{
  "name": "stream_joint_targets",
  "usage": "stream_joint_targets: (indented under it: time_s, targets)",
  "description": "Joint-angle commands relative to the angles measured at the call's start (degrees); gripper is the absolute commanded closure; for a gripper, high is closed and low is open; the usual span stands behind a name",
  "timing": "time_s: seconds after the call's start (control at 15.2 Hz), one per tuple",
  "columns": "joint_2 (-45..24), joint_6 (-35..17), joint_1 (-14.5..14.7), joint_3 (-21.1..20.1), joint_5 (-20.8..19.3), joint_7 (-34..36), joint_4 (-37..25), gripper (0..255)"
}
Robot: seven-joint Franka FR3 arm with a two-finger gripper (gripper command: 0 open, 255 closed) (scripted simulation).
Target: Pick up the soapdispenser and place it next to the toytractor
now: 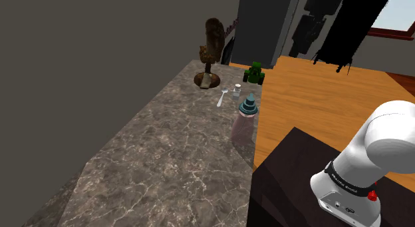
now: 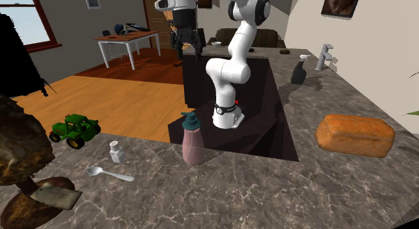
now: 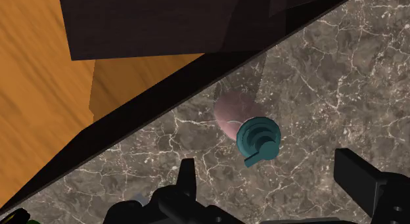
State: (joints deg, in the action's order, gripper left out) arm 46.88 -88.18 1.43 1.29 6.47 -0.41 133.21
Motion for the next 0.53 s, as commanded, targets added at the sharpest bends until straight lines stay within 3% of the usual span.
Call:
stream_joint_targets:
  time_s: [0.0,0.46]
  targets:
    - [0.0,0.0,0.0,0.0,0.0,0.0,0.0,0]
    - [3.68,-17.36,2.61,-4.93,-0.27,-2.01,15.74,0]
